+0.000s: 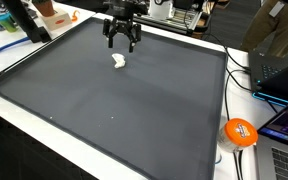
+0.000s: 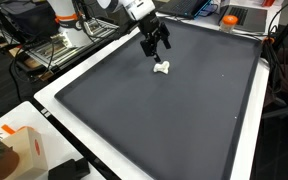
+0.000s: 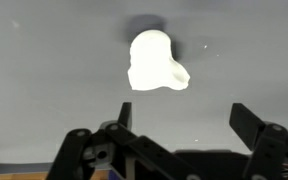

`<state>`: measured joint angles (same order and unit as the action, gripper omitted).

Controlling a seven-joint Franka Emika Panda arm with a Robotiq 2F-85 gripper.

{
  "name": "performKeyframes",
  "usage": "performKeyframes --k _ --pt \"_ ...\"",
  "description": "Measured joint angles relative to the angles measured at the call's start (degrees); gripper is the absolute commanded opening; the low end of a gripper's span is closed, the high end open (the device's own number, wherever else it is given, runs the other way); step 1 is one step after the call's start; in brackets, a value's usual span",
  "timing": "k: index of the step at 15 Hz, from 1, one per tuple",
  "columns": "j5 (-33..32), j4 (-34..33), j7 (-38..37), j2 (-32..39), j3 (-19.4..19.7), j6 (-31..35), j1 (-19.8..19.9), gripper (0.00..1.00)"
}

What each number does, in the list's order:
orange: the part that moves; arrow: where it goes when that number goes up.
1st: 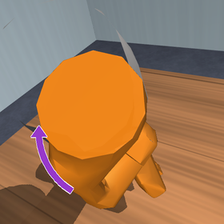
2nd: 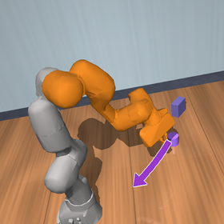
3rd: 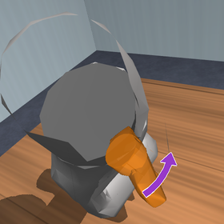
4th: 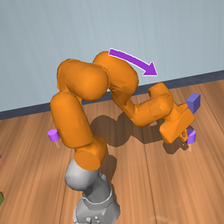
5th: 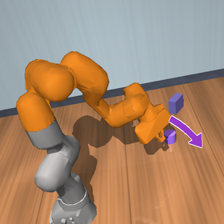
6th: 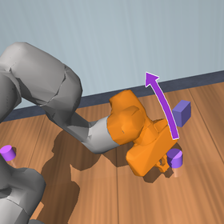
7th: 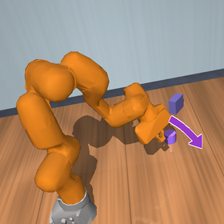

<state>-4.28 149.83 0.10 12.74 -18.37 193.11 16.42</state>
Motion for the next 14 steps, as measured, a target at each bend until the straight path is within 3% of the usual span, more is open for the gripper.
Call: performKeyframes --k 5,10,14 --pt "0.1 0.1 0.2 0.0 0.6 0.4 -0.2 1.0" --pt "0.0 2.8 0.2 1.1 0.9 6.7 0.1 1.0" --pt "-0.2 6.5 -0.4 2.3 6.4 15.5 -4.4 1.0"
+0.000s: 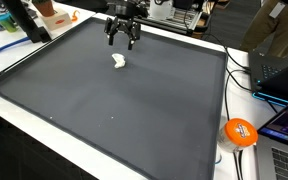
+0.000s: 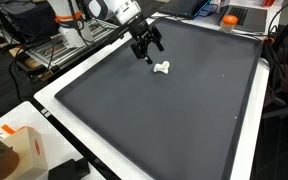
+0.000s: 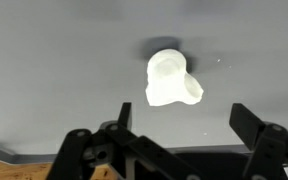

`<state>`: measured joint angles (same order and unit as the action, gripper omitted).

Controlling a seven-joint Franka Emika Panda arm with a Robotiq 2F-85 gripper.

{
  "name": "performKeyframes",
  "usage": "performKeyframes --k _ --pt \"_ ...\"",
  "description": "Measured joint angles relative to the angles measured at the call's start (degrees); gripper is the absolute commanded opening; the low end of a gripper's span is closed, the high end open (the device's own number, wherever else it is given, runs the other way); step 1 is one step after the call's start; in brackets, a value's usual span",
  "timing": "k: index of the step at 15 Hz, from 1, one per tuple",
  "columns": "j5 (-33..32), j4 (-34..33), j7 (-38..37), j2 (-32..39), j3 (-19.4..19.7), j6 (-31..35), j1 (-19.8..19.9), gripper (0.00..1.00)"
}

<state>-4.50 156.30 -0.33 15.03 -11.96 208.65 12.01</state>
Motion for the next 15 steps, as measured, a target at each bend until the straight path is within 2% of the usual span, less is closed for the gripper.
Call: performKeyframes --k 3,6,10,15 --pt "0.1 1.3 -1.4 1.3 2.9 6.5 -3.2 1.0" --pt "0.6 1.1 -2.0 2.4 4.1 10.3 -6.0 1.0" --pt "3.1 1.1 -1.5 3.2 5.9 10.5 -9.9 1.0" --pt "3.2 0.5 -1.6 3.2 6.4 10.6 -10.2 1.0"
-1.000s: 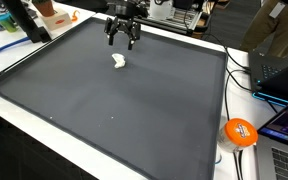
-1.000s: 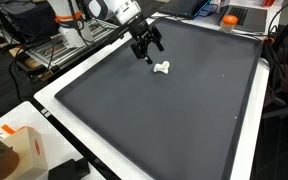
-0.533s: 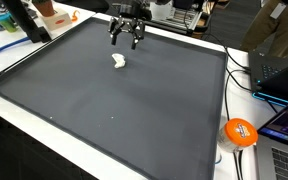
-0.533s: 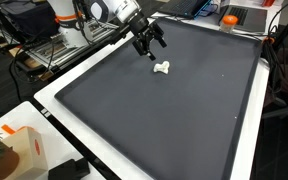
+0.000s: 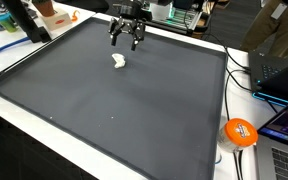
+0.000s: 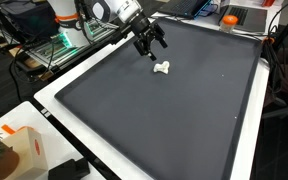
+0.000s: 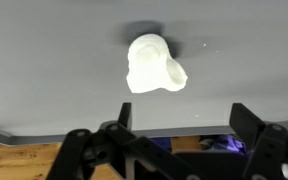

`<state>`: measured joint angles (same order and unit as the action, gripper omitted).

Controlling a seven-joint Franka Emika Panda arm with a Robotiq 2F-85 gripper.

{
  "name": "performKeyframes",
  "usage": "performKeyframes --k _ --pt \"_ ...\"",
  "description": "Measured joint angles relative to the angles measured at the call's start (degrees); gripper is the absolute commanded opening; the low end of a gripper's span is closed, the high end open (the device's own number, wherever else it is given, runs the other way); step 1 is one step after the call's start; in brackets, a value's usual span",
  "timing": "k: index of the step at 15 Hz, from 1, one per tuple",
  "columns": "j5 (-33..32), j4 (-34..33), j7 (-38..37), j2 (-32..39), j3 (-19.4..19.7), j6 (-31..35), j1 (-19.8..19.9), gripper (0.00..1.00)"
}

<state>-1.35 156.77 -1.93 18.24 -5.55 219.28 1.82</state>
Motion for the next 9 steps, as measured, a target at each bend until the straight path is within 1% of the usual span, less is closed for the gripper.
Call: performKeyframes --k 6,9 --pt "0.8 -1.0 0.0 1.0 0.7 2.3 -1.4 1.0" --pt "3.5 -1.2 0.4 1.8 1.2 3.2 -3.3 1.0"
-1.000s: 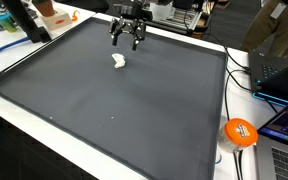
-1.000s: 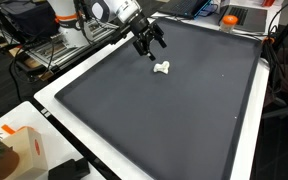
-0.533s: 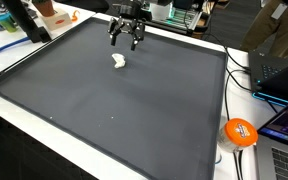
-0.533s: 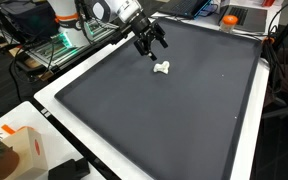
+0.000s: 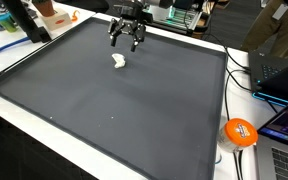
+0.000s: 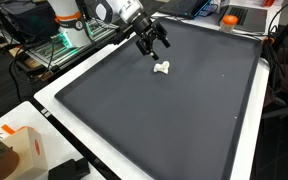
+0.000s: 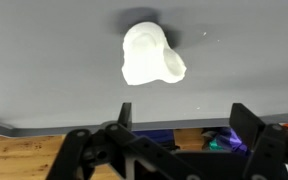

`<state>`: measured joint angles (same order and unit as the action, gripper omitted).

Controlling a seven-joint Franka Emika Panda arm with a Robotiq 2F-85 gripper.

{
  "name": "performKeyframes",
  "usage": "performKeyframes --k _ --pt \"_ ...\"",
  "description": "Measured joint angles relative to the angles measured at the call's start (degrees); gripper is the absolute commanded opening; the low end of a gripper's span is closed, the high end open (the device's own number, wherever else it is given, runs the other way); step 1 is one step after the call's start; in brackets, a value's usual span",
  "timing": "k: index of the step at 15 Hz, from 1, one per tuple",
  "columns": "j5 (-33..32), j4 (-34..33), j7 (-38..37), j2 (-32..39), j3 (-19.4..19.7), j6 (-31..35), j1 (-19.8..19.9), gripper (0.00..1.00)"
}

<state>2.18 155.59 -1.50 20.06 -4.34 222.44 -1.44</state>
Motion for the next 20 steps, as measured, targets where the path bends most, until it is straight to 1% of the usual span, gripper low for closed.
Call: performKeyframes --k 4,9,14,20 --pt "4.5 -0.5 0.9 1.1 0.4 1.8 -3.0 1.0" --pt "8.4 -1.3 1.8 2.1 0.7 3.2 -5.7 1.0" --pt "10.0 -1.7 2.0 3.6 1.0 6.2 -7.0 1.0" --pt "10.3 -2.0 2.4 4.3 1.1 7.0 -7.4 1.0"
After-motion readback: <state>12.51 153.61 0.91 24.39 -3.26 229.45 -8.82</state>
